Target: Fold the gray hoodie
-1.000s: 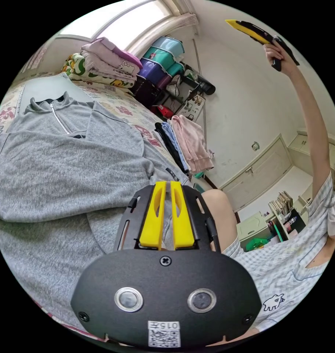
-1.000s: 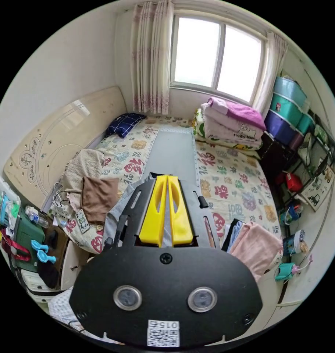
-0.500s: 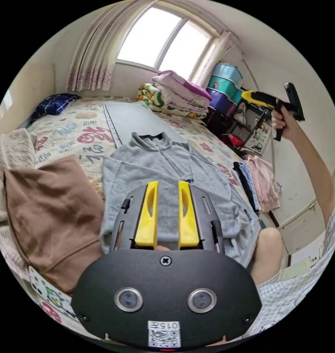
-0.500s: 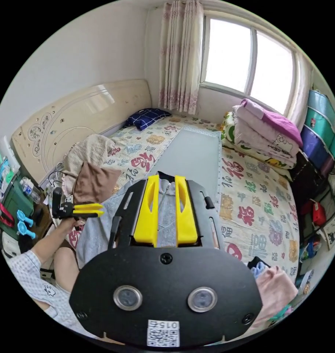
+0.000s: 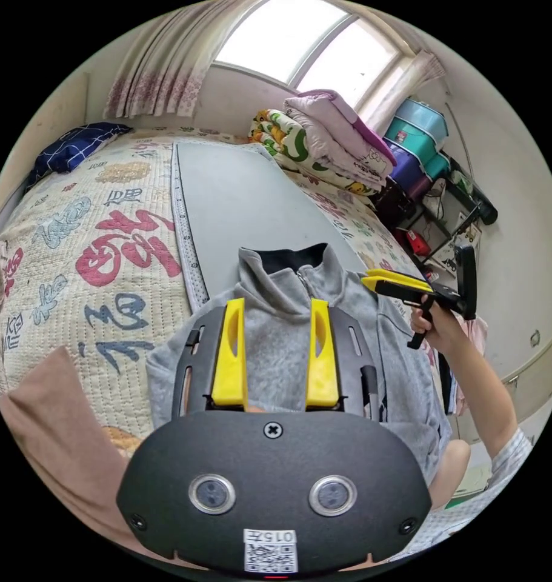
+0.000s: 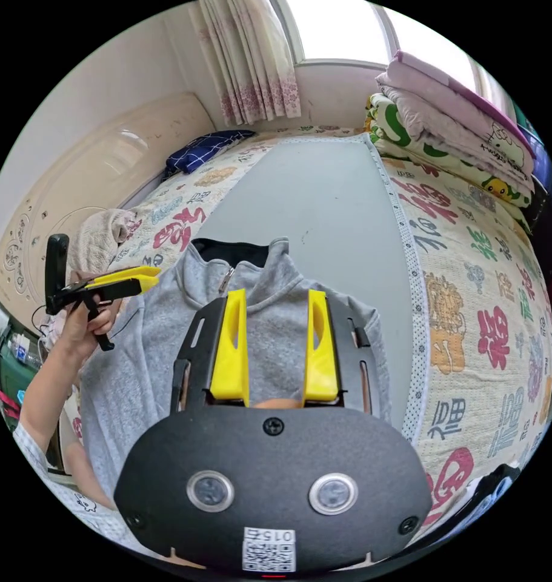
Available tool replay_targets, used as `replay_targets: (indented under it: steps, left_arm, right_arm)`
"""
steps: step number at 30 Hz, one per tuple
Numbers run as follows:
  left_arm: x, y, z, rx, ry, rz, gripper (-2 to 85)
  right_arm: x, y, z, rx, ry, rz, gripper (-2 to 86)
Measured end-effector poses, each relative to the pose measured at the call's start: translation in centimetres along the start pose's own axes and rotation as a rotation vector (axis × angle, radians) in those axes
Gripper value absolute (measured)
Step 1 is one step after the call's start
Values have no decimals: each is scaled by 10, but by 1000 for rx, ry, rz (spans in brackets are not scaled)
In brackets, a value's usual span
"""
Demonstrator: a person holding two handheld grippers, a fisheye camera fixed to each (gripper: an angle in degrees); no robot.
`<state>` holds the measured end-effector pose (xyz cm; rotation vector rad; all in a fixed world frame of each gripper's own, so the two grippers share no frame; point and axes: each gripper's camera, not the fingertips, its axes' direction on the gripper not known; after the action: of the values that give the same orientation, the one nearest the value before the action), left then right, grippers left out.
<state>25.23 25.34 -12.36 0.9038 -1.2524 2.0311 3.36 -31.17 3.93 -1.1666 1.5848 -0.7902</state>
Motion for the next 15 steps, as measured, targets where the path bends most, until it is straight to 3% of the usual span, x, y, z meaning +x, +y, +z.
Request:
replay_targets:
  steps: [3, 8, 11, 15]
  left_arm:
    - [-7, -16, 28, 4, -56, -35, 143]
    - [-9, -31, 65, 0, -57, -82, 115]
    - [-9, -31, 73, -34, -139, -128, 53]
    - [5, -21, 53, 9, -110, -88, 27]
  right_arm:
    - [5, -18, 20, -11, 57, -15, 146]
    - [18, -39, 45, -84, -13, 12, 115]
    - [10, -33, 43, -101, 160, -3, 56]
    - [-1, -16, -3, -52, 186, -21, 48]
